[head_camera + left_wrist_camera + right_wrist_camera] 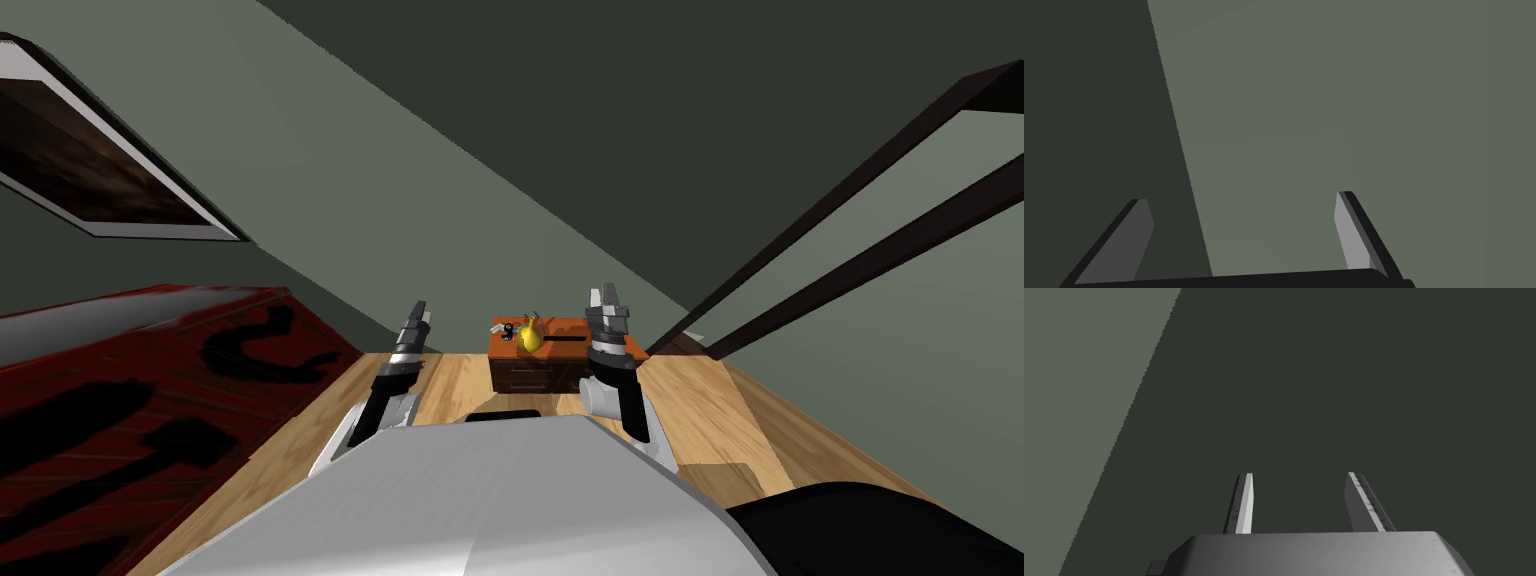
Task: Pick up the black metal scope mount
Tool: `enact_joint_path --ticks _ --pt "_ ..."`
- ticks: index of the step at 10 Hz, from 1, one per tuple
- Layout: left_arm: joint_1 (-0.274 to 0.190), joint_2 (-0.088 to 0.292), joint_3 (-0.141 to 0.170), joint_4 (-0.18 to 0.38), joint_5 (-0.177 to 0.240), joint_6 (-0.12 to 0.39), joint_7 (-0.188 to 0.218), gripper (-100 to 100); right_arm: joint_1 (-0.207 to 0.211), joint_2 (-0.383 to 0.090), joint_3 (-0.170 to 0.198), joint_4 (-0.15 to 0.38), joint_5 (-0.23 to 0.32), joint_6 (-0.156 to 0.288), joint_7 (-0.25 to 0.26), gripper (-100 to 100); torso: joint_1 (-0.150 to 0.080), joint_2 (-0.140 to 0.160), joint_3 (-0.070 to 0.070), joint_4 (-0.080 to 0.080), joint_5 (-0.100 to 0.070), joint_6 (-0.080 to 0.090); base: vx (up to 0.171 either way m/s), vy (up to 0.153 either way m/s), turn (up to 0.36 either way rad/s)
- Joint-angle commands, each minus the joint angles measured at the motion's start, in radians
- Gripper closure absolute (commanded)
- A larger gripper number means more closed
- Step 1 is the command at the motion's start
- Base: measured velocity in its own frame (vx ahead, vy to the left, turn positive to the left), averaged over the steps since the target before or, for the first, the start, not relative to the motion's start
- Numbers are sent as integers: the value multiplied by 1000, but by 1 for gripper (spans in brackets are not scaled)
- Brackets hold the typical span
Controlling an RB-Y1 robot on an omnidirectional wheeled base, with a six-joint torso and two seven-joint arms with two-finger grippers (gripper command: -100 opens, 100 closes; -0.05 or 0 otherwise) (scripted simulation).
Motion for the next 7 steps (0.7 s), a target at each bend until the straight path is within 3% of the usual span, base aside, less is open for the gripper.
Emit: enact_joint_path --ticks 1,3,7 --pt "-21 8 -1 45 -1 12 -2 -100 0 0 0 0 0 0 0 0 0 0 0 0 0 0 25 -37 -54" --pt "-36 16 3 78 1 20 0 -100 0 0 0 0 0 0 0 0 0 0 0 0 0 0 17 -34 -51" --pt "-107 36 21 210 8 56 9 -100 0 0 0 0 0 0 0 0 -1 0 0 0 0 0 19 -43 -82"
